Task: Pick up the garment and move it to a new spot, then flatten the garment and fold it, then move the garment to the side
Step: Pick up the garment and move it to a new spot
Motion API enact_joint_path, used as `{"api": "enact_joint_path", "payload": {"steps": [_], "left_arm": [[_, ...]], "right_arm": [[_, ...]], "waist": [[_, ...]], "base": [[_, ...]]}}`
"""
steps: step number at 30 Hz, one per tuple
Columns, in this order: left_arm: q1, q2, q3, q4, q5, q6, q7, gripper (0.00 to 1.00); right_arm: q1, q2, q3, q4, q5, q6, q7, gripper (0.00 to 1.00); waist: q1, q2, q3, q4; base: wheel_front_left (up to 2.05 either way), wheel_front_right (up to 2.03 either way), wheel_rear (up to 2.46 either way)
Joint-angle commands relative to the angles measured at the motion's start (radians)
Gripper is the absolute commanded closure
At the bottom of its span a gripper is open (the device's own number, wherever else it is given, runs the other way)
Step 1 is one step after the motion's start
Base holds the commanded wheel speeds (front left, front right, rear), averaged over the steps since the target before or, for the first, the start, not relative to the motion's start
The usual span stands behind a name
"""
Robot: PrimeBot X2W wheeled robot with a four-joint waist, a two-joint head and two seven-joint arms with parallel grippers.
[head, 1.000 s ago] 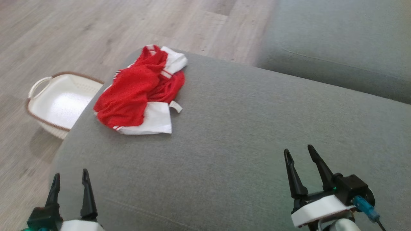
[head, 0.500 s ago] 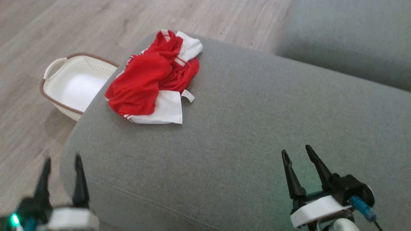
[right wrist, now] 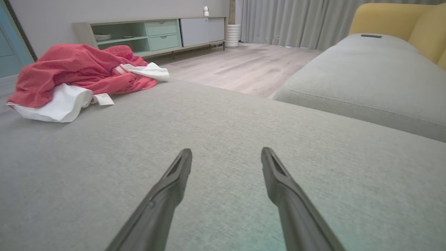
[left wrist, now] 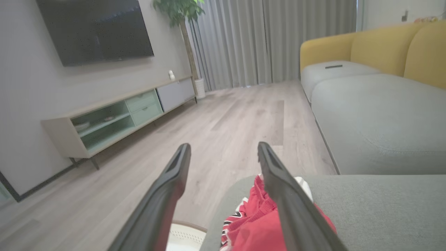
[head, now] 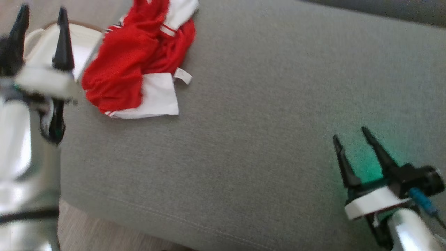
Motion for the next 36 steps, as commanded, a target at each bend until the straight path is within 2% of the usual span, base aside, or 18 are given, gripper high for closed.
{"api": "enact_joint_path", "payload": {"steps": [1,2,3,7,13,20,29,30,36], "left_arm": [[-0.144,0.051,0.007,0.071,-0.034,-0.006,0.035,0.0],[-0.191,0.056,0.0,0.13,-0.052,-0.007,0.063,0.0],[-0.191,0.056,0.0,0.13,-0.052,-0.007,0.063,0.0],[-0.347,0.064,-0.03,0.334,-0.139,-0.009,0.172,0.0],[-0.477,0.105,-0.069,0.522,-0.185,-0.01,0.202,0.0],[-0.543,0.128,-0.124,0.653,-0.222,-0.01,0.215,0.0],[-0.573,0.169,-0.165,0.779,-0.215,0.002,0.204,0.0],[-0.576,0.169,-0.167,0.782,-0.215,0.003,0.191,1.0],[-0.593,0.152,-0.194,0.792,-0.206,0.0,0.11,1.0]], "right_arm": [[-0.045,-0.034,0.009,-0.041,-0.008,0.008,-0.011,0.0],[-0.051,-0.041,-0.002,-0.043,-0.012,0.008,-0.011,0.0],[-0.051,-0.041,-0.002,-0.043,-0.012,0.008,-0.011,0.0],[-0.064,-0.053,-0.039,-0.049,-0.034,0.008,-0.011,0.0],[-0.062,-0.072,-0.076,-0.072,-0.051,0.008,-0.011,0.0],[-0.051,-0.08,-0.102,-0.113,-0.054,0.008,-0.011,0.0],[-0.05,-0.089,-0.125,-0.146,-0.051,0.008,-0.011,0.0],[-0.049,-0.089,-0.129,-0.148,-0.052,0.008,-0.011,0.0],[-0.054,-0.079,-0.131,-0.137,-0.054,0.008,-0.011,0.0]], "waist": [[0.0,0.0,0.077,-0.051],[0.0,0.0,0.09,-0.063],[0.0,0.0,0.09,-0.063],[0.0,0.0,0.131,-0.105],[0.0,0.0,0.191,-0.17],[0.0,0.0,0.257,-0.221],[0.0,0.0,0.318,-0.235],[0.0,0.0,0.321,-0.232],[0.0,0.0,0.305,-0.21]], "base": [[0.0,0.0,0.0],[0.0,0.0,0.0],[0.0,0.0,0.0],[0.0,0.0,0.0],[0.0,0.0,0.0],[0.0,0.0,0.0],[0.0,0.0,0.0],[0.0,0.0,0.0],[0.0,0.0,0.0]]}}
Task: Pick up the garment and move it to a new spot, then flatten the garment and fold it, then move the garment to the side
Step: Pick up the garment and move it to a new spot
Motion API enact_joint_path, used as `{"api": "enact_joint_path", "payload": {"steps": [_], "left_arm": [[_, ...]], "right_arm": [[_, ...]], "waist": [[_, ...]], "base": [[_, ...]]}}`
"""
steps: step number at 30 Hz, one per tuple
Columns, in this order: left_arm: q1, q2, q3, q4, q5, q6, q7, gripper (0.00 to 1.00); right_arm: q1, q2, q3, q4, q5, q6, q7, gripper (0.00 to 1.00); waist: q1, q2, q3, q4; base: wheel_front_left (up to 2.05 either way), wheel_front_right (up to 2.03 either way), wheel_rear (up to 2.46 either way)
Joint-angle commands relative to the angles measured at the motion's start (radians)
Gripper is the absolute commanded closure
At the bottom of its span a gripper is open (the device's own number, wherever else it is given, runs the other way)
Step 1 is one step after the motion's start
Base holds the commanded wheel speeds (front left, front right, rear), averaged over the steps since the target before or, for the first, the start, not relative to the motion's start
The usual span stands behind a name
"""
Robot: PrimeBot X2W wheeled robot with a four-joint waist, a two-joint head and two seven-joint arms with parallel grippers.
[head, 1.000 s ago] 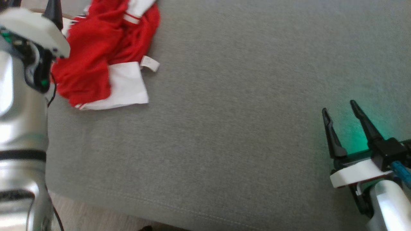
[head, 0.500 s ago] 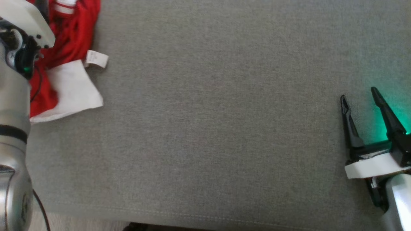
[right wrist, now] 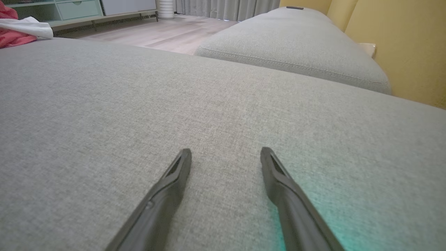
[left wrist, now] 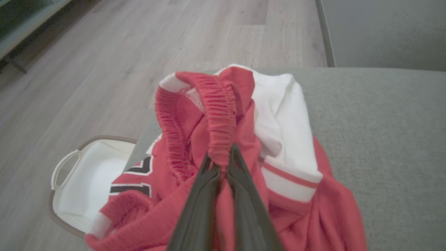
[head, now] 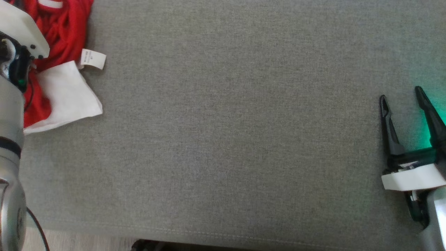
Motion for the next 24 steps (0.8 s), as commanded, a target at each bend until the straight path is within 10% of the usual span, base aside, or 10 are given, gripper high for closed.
{"api": "enact_joint_path", "payload": {"steps": [1,12,24], "left_arm": [[-0.046,0.057,0.011,-0.023,0.006,0.002,-0.032,1.0],[-0.04,0.087,-0.026,-0.109,0.014,-0.006,-0.167,1.0],[0.004,0.111,-0.236,-0.346,-0.089,-0.007,-0.133,1.0]], "right_arm": [[0.002,-0.008,0.026,0.012,-0.006,0.007,-0.001,0.0],[-0.012,0.065,0.078,0.07,0.018,0.007,-0.001,0.0],[0.028,0.183,0.116,0.125,0.048,0.007,-0.001,0.0]], "waist": [[-0.0001,0.0,-0.017,0.008],[-0.0001,0.0,-0.179,-0.002],[-0.0001,0.0,-0.429,-0.16]], "base": [[0.0,0.0,0.0],[0.0,0.0,0.0],[0.0,0.0,0.0]]}}
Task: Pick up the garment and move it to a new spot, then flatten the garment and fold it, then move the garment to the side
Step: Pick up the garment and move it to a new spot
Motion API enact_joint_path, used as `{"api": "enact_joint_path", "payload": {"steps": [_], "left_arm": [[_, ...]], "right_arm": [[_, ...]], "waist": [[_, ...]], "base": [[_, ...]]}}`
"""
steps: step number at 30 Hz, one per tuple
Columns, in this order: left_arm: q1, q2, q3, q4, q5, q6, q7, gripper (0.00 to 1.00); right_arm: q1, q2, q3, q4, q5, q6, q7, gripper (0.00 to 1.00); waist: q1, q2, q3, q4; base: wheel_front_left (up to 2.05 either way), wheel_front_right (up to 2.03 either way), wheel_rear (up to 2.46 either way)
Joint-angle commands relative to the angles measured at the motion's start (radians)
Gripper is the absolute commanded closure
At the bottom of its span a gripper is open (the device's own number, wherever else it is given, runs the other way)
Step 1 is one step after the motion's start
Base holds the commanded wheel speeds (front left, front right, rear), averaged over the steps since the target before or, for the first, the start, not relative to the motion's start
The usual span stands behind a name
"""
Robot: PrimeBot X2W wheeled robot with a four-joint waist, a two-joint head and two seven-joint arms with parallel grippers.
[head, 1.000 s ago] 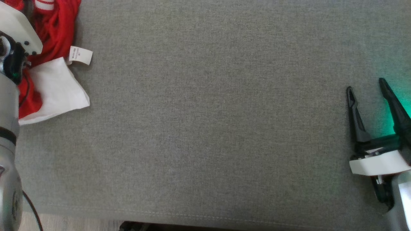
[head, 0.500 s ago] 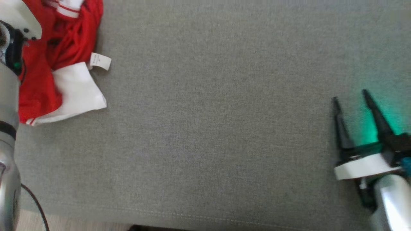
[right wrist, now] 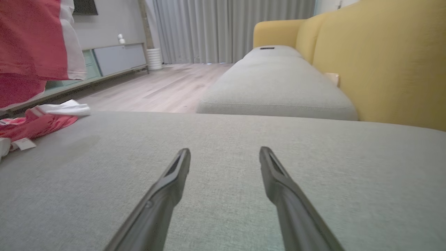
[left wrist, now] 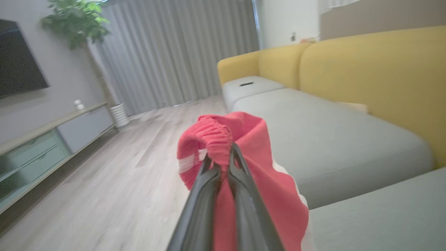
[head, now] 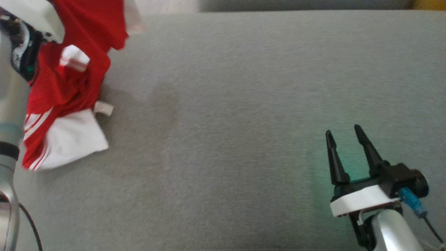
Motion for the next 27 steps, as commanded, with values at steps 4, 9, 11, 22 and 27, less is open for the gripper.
{"api": "enact_joint_path", "payload": {"steps": [4,9,11,22,27], "left_arm": [[-0.049,0.06,-0.058,-0.134,-0.097,0.001,0.058,1.0],[-0.068,0.056,-0.109,-0.221,-0.175,0.001,0.093,1.0],[-0.073,0.043,-0.123,-0.239,-0.19,0.001,0.096,1.0],[0.019,-0.072,-0.209,-0.204,-0.145,0.032,-0.007,1.0],[0.216,-0.129,-0.239,-0.192,-0.111,0.056,-0.032,1.0]], "right_arm": [[0.003,0.023,0.042,-0.025,0.012,0.007,-0.003,0.0],[-0.007,0.034,0.062,-0.031,0.019,0.007,-0.003,0.0],[-0.012,0.036,0.074,-0.034,0.022,0.007,-0.003,0.0],[-0.041,0.038,0.116,-0.058,0.059,0.007,-0.003,0.0],[-0.037,0.038,0.112,-0.068,0.068,0.007,-0.003,0.0]], "waist": [[0.0,0.0,-0.117,-0.169],[0.0,0.0,-0.127,-0.293],[0.0,0.0,-0.125,-0.341],[0.0,0.0,-0.05,-0.506],[0.0,0.0,-0.042,-0.517]], "base": [[0.0,0.0,0.0],[0.0,0.0,0.0],[0.0,0.0,0.0],[0.0,0.0,0.0],[0.0,0.0,0.0]]}}
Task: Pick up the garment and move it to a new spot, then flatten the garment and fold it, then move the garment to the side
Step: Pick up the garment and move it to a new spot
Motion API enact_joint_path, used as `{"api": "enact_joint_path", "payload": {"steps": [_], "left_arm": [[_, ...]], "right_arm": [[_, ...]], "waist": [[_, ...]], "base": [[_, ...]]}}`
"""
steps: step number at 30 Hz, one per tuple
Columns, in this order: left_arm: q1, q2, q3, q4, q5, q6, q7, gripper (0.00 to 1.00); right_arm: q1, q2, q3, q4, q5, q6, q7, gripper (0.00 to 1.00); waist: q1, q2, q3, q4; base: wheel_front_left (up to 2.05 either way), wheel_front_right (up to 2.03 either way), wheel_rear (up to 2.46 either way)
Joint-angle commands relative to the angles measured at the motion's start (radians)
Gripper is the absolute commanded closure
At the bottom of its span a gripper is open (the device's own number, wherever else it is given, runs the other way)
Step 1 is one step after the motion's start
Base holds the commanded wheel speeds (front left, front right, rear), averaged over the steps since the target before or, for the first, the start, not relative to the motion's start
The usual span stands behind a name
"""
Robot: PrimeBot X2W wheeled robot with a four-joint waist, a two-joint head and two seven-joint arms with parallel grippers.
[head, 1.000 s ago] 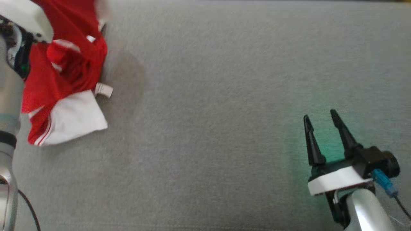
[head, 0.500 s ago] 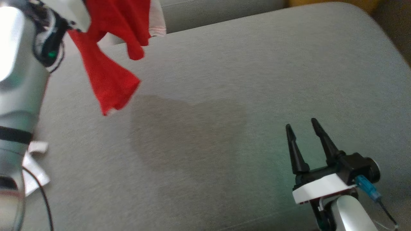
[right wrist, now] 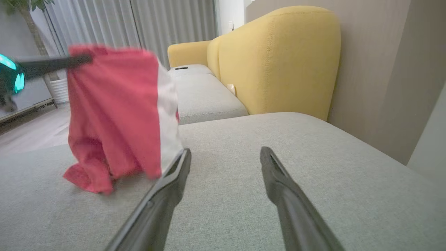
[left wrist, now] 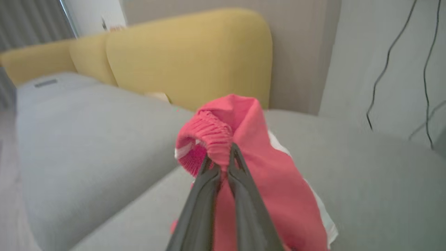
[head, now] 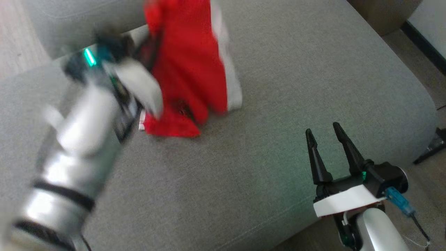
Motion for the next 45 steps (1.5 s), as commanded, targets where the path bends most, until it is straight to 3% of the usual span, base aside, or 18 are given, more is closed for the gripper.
{"api": "enact_joint_path", "payload": {"steps": [1,11,12,13,21,31,39,41,45], "left_arm": [[0.039,0.005,0.028,-0.04,0.018,0.013,-0.011,1.0],[0.395,-0.119,0.09,-0.129,0.076,0.052,-0.012,0.98],[0.42,-0.127,0.099,-0.138,0.089,0.063,-0.012,0.18],[0.443,-0.134,0.109,-0.154,0.104,0.074,-0.012,0.0],[0.626,-0.154,0.219,-0.378,0.233,0.153,-0.012,0.0],[0.909,-0.151,0.498,-0.642,0.295,0.228,-0.012,0.0],[1.069,-0.153,0.619,-0.774,0.394,0.24,-0.012,0.0],[1.1,-0.141,0.624,-0.784,0.418,0.22,-0.012,0.0],[1.156,-0.145,0.642,-0.817,0.433,0.224,-0.012,0.0]], "right_arm": [[-0.034,0.005,0.015,-0.037,0.004,0.007,-0.004,0.0],[0.008,0.005,-0.012,-0.024,-0.025,0.007,-0.004,0.0],[0.015,0.005,-0.013,-0.022,-0.027,0.007,-0.004,0.0],[0.022,0.005,-0.016,-0.019,-0.028,0.007,-0.004,0.0],[0.063,0.005,-0.013,-0.004,-0.024,0.007,-0.004,0.0],[0.102,0.005,-0.039,-0.006,0.002,0.007,-0.004,0.0],[0.159,0.005,-0.044,-0.013,0.006,0.007,-0.004,0.0],[0.17,0.005,-0.045,-0.014,0.009,0.007,-0.004,0.0],[0.193,0.005,-0.039,-0.013,0.015,0.007,-0.004,0.0]], "waist": [[0.0,0.0,0.004,0.002],[0.0,0.0,-0.04,0.107],[0.0,0.0,-0.051,0.123],[0.0,0.0,-0.062,0.141],[0.0,0.0,-0.139,0.28],[0.0,0.0,-0.215,0.383],[0.0,0.0,-0.267,0.428],[0.0,0.0,-0.28,0.428],[0.0,0.0,-0.304,0.426]], "base": [[0.0,0.0,0.0],[0.0,0.0,0.0],[0.0,0.0,0.0],[0.0,0.0,0.0],[0.0,0.0,0.0],[0.0,0.0,0.0],[0.0,0.0,0.0],[0.0,0.0,0.0],[0.0,0.0,0.0]]}}
